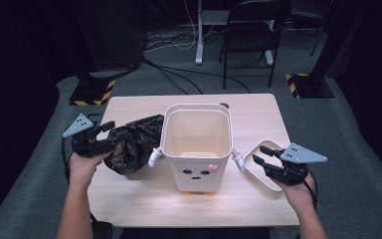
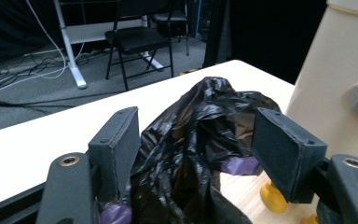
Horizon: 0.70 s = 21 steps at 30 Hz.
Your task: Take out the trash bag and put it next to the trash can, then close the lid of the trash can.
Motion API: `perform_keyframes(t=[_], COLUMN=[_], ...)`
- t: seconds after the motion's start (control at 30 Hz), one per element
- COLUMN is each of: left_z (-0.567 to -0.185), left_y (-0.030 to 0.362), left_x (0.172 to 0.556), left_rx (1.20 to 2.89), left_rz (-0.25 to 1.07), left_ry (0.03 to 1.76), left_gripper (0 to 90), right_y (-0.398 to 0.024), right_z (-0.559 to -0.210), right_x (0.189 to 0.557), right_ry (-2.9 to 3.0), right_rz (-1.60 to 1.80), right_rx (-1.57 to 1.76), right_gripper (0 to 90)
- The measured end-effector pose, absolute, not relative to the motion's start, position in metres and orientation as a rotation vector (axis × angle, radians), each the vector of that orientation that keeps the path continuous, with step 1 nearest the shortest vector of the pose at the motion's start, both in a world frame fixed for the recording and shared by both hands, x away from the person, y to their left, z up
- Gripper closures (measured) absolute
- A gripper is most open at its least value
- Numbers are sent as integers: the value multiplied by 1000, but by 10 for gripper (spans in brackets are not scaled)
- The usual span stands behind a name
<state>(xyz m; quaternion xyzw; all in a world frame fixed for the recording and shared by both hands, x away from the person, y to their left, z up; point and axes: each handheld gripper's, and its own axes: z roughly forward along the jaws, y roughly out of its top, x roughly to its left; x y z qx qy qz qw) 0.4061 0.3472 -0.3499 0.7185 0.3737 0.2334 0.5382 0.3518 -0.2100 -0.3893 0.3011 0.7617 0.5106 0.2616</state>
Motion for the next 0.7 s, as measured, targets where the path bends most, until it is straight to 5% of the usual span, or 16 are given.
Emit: perform_keyframes(t=[0.7], left_z=[-347], left_y=[339], left_x=[400], left_rx=[1714], left_rz=[547], left_ry=[855], left_gripper=[341], right_y=[-235], right_z=[-438], right_x=[363], right_ry=[2083], right_rz=[1362], right_rx=[919], right_gripper=[609])
